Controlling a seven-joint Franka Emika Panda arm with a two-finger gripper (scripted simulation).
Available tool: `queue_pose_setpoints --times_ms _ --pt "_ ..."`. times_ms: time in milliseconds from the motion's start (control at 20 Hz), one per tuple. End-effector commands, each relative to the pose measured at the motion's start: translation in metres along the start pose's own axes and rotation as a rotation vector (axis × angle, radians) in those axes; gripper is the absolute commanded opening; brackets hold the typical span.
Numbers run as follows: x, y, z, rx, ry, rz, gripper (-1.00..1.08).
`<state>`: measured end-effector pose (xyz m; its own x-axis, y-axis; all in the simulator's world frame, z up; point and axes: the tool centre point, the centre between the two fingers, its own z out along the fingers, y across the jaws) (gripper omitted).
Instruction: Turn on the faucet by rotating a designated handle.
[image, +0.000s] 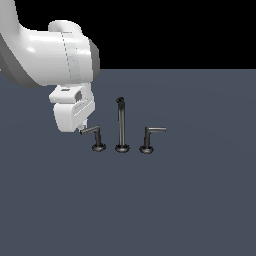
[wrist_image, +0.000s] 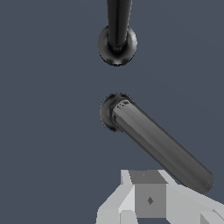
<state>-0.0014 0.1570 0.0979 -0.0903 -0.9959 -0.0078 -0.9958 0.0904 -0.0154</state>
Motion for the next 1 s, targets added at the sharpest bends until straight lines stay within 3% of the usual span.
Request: queue_pose_setpoints --times_ms 0,150,250,950 --pt "0.002 0.015 0.0 -0.013 0.007 -0.004 -1.0" --pt "0.003 0.026 0.0 -0.015 0.008 -0.003 -1.0" --pt "0.003 0.018 0.0 -0.007 0.003 -0.018 -1.0" --pt "0.044 0.046 -0.001 -0.015 0.008 -0.003 -1.0"
